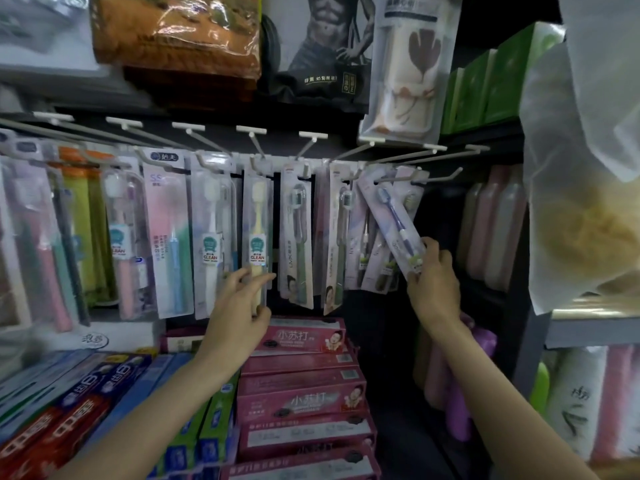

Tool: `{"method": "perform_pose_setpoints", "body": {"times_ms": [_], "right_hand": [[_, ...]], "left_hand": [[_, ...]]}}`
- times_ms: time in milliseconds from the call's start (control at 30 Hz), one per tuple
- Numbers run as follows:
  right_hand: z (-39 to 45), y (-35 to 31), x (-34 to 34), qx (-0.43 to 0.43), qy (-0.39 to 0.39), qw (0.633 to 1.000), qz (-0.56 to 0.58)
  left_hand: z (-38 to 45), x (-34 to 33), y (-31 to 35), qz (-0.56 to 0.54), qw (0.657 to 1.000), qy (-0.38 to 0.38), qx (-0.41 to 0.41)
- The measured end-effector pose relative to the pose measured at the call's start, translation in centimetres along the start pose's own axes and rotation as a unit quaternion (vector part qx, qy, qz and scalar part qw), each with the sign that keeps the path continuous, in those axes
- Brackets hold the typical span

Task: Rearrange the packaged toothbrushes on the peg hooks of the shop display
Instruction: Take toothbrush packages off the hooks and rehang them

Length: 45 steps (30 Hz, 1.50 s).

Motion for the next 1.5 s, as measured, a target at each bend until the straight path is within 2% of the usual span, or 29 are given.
{"method": "perform_pose_setpoints", "body": {"times_ms": [167, 267, 333, 400, 500, 567, 667, 767, 1000, 1133, 1267, 1300, 1333, 1400, 1433, 1500], "right_hand": [[-0.3, -0.3, -1.0, -0.015, -0.026, 1.000, -0.004], [-1.1, -2.2, -1.0, 0.031, 0.020, 0.997, 0.070], [-1.5, -3.8, -1.8, 0.056, 0.014, 0.988, 0.141], [-1.8, -5.2, -3.4, 0.037, -0.039, 0.971, 0.233], [-2.1, -6.6, -5.7, -0.035, -0.139, 0.925, 0.353], [-2.2, -7.0, -6.8, -0.070, -0.162, 0.903, 0.391], [-1.8, -7.0, -8.0, -0.108, -0.145, 0.906, 0.383], [-1.9, -6.8, -8.3, -0.130, -0.151, 0.904, 0.377], [-1.8, -5.9, -7.1, -0.107, -0.149, 0.902, 0.392], [-2.1, -5.1, -5.8, -0.109, -0.130, 0.904, 0.392], [-3.4, -6.1, -2.9, -0.031, 0.043, 0.940, 0.336], [-3.8, -7.2, -2.3, 0.004, 0.050, 0.940, 0.337], [-4.1, -8.7, -2.2, 0.041, 0.020, 0.938, 0.344], [-4.8, -12.1, -2.8, 0.104, -0.100, 0.925, 0.352], [-5.1, -13.7, -3.3, 0.121, -0.160, 0.912, 0.358], [-5.2, -16.0, -4.5, 0.109, -0.226, 0.887, 0.387]], "left_hand": [[-0.5, 1.1, -0.3, -0.009, 1.000, 0.012, -0.010], [-0.7, 2.1, -0.7, -0.007, 0.999, 0.030, -0.020], [-0.8, 2.6, -1.0, -0.016, 0.999, 0.032, -0.030], [-1.0, 3.1, -1.3, -0.042, 0.998, 0.033, -0.025], [-0.9, 3.9, -1.6, -0.108, 0.994, 0.032, 0.015], [-0.8, 4.2, -1.9, -0.155, 0.986, 0.034, 0.048], [-0.7, 4.2, -2.3, -0.183, 0.980, 0.035, 0.074], [-0.7, 4.1, -2.2, -0.180, 0.981, 0.036, 0.066], [-0.6, 4.1, -2.0, -0.172, 0.982, 0.033, 0.077], [-0.7, 4.1, -1.7, -0.204, 0.974, 0.023, 0.097], [-1.1, 4.0, -1.3, -0.204, 0.974, 0.014, 0.093], [-1.2, 3.8, -1.1, -0.198, 0.976, 0.006, 0.088], [-1.3, 3.6, -0.9, -0.192, 0.978, -0.002, 0.084], [-1.6, 3.3, -0.9, -0.182, 0.980, -0.013, 0.082], [-1.7, 3.3, -1.0, -0.176, 0.981, -0.019, 0.083], [-2.0, 3.5, -1.4, -0.145, 0.986, -0.037, 0.074]]}}
Point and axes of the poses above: each hand's wrist, its own z-axis towards the middle knuckle, its own x-axis out of the back of the hand, y = z × x, the point moved 4 cm from there along z, towards the middle knuckle, and after that the axes turned 1 degree about x, right-handed, at the moved point
